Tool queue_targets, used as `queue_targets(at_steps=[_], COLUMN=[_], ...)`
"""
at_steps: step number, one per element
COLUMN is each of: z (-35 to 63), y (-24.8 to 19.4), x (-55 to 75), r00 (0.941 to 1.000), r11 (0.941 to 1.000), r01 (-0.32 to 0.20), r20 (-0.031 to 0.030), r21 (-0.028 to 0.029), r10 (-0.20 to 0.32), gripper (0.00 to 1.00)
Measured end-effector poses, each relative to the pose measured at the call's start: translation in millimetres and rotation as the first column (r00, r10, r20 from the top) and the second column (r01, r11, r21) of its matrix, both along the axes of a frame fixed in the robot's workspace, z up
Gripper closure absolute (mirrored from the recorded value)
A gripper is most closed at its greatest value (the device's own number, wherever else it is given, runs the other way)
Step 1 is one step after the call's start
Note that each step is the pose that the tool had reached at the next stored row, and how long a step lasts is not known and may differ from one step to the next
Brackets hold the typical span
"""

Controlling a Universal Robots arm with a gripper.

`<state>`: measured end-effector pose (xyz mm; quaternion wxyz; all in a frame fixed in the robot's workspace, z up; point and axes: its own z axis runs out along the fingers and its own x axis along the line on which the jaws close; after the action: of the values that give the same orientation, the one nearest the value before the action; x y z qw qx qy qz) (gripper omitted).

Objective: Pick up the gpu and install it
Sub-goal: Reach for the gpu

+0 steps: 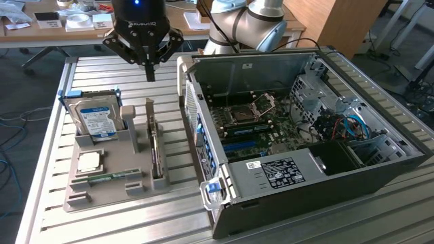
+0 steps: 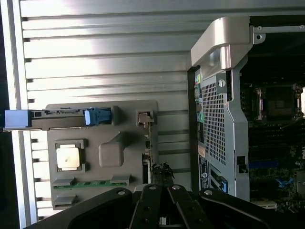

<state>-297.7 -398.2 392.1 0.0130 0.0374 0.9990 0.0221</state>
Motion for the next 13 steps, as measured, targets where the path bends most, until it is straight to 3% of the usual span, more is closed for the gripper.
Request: queue_targets(at_steps=[8,13], z=[0.1,0.0], y=[-0.6,-7.5], x=[-2.5,-4.1], r00=[1.0,1.0], r11=[1.0,1.0], r01=[0.0,0.0], r20=[-0.0001,-0.0001], r21=[0.0001,0.0002], r10=[0.0,0.0], gripper=[0.89,0.89])
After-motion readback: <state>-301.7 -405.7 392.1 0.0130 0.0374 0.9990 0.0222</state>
